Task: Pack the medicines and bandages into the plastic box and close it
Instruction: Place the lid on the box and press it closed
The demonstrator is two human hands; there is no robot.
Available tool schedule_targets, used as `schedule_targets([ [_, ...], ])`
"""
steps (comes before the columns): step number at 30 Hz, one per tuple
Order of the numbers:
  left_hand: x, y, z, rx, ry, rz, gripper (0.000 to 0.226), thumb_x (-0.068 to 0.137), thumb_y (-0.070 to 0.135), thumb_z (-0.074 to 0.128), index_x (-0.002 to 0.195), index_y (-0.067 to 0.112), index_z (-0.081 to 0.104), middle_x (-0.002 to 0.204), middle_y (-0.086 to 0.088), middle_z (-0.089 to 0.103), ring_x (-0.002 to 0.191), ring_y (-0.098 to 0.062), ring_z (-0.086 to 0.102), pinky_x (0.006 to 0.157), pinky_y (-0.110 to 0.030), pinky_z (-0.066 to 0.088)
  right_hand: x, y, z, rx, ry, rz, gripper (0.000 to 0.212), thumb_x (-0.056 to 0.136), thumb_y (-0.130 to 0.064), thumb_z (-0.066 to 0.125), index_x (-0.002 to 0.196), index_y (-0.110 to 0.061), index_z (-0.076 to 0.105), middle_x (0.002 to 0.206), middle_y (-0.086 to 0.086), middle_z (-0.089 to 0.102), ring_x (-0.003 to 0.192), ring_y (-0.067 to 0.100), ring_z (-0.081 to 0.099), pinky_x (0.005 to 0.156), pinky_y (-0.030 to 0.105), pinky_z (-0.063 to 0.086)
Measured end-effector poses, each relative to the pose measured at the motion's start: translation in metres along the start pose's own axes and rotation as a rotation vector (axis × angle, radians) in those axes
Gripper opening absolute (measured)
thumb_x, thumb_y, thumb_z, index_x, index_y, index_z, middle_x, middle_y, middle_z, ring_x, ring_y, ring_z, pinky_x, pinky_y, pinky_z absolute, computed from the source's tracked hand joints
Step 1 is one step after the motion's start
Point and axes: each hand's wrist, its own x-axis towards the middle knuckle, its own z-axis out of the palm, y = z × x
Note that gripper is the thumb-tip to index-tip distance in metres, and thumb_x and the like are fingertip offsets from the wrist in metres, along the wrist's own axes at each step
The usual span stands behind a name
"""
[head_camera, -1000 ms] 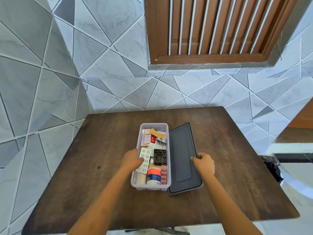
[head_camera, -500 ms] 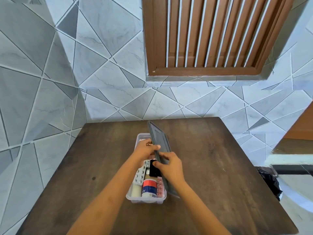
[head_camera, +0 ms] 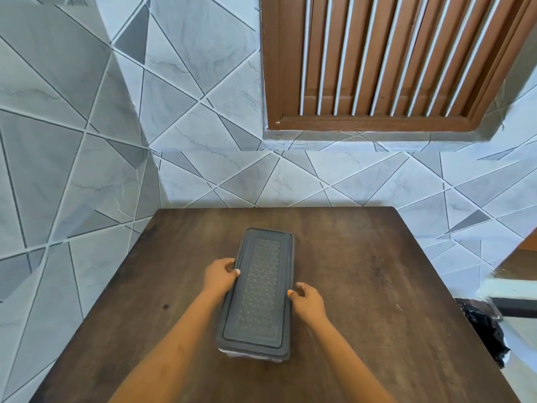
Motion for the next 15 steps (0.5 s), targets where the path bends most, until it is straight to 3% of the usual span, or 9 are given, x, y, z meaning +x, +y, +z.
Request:
schedule_targets([
  [2, -0.002, -0.007, 0.004, 0.051, 0.010, -0.015, 0.041, 0.088, 0.013, 0.061, 0.127, 0.004, 0.056, 0.133, -0.015, 0.058, 0.123, -0.028, 0.054, 0.104, -0.033, 0.040, 0.006, 0.002, 0.003, 0.041, 0.021, 0.011, 0.037, 0.089, -0.016, 0.056, 0.123, 0.000, 0.055, 0.121, 0.013, 0.062, 0.106, 0.022, 0.059, 0.089, 0.026, 0.043],
  [4, -0.003, -0.016, 0.007, 0.025, 0.019, -0.052, 0.038, 0.088, 0.013, 0.061, 0.125, 0.003, 0.058, 0.129, -0.016, 0.060, 0.120, -0.029, 0.056, 0.103, -0.033, 0.041, 0.015, 0.007, 0.009, 0.126, 0.031, 0.043, 0.034, 0.088, -0.016, 0.058, 0.117, 0.000, 0.060, 0.109, 0.012, 0.067, 0.091, 0.020, 0.058, 0.082, 0.029, 0.046],
  [8, 0.002, -0.025, 0.007, -0.099, -0.002, -0.118, 0.037, 0.086, 0.012, 0.064, 0.121, 0.001, 0.059, 0.124, -0.019, 0.063, 0.113, -0.031, 0.059, 0.099, -0.038, 0.048, 0.021, 0.007, 0.013, 0.239, 0.029, 0.115, 0.025, 0.088, -0.019, 0.059, 0.105, -0.002, 0.066, 0.096, 0.012, 0.068, 0.091, 0.024, 0.062, 0.091, 0.045, 0.053],
  [11, 0.006, -0.027, 0.007, -0.209, -0.040, -0.170, 0.037, 0.087, 0.011, 0.063, 0.122, 0.000, 0.058, 0.121, -0.018, 0.063, 0.108, -0.032, 0.060, 0.072, -0.031, 0.054, 0.023, 0.006, 0.012, 0.286, 0.047, 0.138, 0.023, 0.088, -0.018, 0.058, 0.091, 0.002, 0.068, 0.081, 0.011, 0.065, 0.078, 0.024, 0.060, 0.085, 0.046, 0.053],
  [13, 0.008, -0.028, 0.008, -0.243, -0.076, -0.174, 0.030, 0.089, 0.012, 0.061, 0.117, 0.001, 0.062, 0.106, -0.015, 0.065, 0.087, -0.025, 0.060, 0.051, -0.019, 0.046, 0.025, 0.004, 0.012, 0.277, 0.057, 0.145, 0.022, 0.089, -0.018, 0.058, 0.085, 0.002, 0.067, 0.075, 0.010, 0.061, 0.064, 0.020, 0.055, 0.076, 0.040, 0.052],
  [15, 0.010, -0.029, 0.007, -0.277, -0.125, -0.182, 0.013, 0.091, 0.012, 0.058, 0.099, 0.005, 0.066, 0.087, -0.010, 0.061, 0.064, -0.014, 0.051, 0.047, -0.017, 0.040, 0.025, 0.003, 0.013, 0.247, 0.056, 0.143, 0.019, 0.089, -0.019, 0.057, 0.081, -0.003, 0.062, 0.077, 0.012, 0.060, 0.059, 0.018, 0.052, 0.070, 0.035, 0.048],
])
